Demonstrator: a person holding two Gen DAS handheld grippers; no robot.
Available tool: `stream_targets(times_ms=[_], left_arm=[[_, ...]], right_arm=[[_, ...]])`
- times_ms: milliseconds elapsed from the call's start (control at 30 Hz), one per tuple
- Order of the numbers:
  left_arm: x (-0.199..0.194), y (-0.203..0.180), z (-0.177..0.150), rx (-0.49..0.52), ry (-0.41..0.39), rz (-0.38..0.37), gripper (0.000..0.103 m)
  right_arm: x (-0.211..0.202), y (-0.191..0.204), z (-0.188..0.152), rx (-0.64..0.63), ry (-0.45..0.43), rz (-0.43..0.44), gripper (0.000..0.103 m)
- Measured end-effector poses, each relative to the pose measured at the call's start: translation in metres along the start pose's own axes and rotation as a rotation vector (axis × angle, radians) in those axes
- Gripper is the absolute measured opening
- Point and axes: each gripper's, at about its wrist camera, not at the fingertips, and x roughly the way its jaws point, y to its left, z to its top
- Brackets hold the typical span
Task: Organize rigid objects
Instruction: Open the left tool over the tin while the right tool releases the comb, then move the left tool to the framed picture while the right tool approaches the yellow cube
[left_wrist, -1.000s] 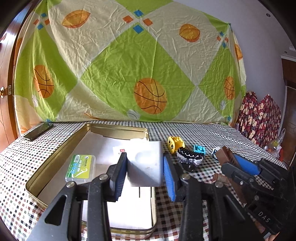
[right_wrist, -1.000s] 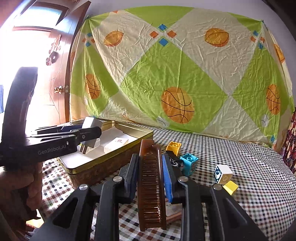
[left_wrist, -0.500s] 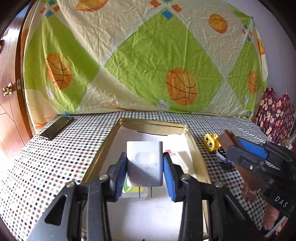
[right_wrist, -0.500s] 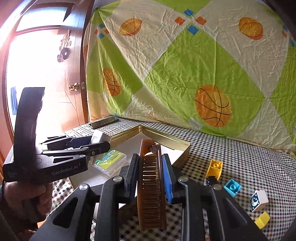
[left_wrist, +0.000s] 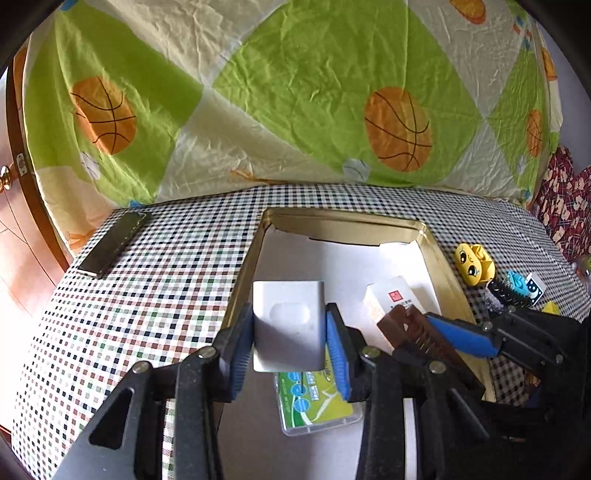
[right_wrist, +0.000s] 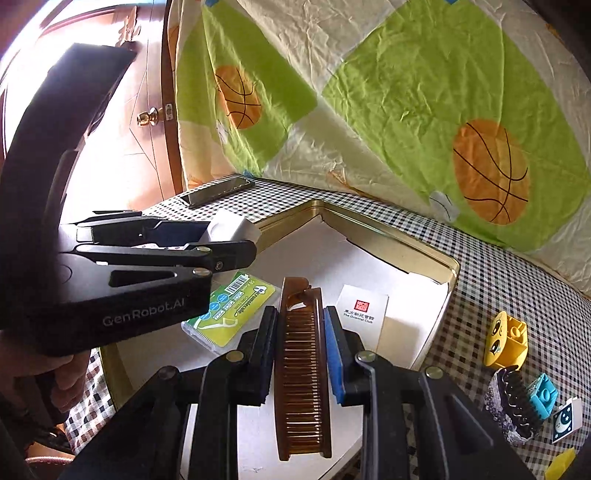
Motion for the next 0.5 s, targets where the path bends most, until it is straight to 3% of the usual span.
stream_targets(times_ms=[167, 200, 233, 267, 400, 500], left_arm=[[0.01, 0.002, 0.004, 0.006, 0.024, 0.02, 0.038], [0.009, 0.004, 0.005, -0.002, 0.019, 0.021, 0.04], [0.007, 0.005, 0.005, -0.011, 0.011, 0.015, 0.042], [0.004, 0.006, 0.005, -0.017, 0.0, 0.014, 0.048], [-0.018, 0.006, -0.002, -0.05, -0.079, 0.023, 0.077], [-0.039, -0.003, -0.016, -0.065, -0.139, 0.004, 0.085]], right_arm=[[0.007, 0.001, 0.006, -0.008, 0.018, -0.001, 0.03], [0.005, -0.001, 0.006, -0.004, 0.011, 0.002, 0.034], [0.002, -0.003, 0.006, 0.003, 0.003, 0.007, 0.046], [-0.003, -0.006, 0.004, 0.014, -0.007, 0.015, 0.054], [-0.039, -0.016, -0.01, 0.021, -0.059, 0.01, 0.056], [-0.077, -0.035, -0.032, 0.027, -0.101, -0.029, 0.06]])
